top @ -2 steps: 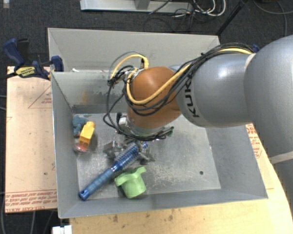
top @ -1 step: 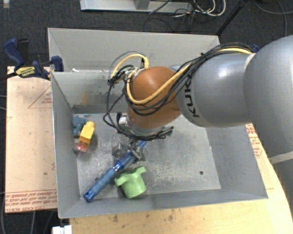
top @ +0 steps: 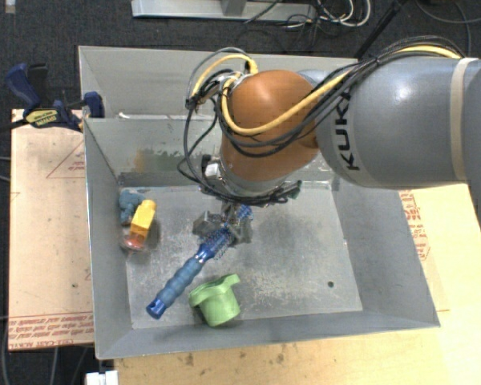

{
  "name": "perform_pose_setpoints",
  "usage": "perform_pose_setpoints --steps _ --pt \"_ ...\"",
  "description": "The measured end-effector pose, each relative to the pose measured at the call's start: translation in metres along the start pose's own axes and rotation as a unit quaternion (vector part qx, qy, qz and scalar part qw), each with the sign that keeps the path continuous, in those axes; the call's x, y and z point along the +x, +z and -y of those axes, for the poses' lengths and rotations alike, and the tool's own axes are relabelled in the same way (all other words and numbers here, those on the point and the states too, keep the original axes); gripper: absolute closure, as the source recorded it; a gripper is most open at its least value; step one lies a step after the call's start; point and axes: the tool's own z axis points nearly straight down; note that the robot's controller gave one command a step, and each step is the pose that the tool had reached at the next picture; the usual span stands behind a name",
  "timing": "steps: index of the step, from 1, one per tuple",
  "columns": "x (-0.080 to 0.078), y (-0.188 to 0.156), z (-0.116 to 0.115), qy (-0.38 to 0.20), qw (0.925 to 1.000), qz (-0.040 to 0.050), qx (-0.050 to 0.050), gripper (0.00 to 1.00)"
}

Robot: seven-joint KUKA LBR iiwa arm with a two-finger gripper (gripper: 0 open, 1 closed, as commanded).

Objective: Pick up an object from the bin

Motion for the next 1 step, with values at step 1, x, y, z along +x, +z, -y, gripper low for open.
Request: perform_pose_setpoints --steps 1 --pt "-0.0013 -0.0324 0.0007 0.002 1.0 -0.001 -0.002 1.0"
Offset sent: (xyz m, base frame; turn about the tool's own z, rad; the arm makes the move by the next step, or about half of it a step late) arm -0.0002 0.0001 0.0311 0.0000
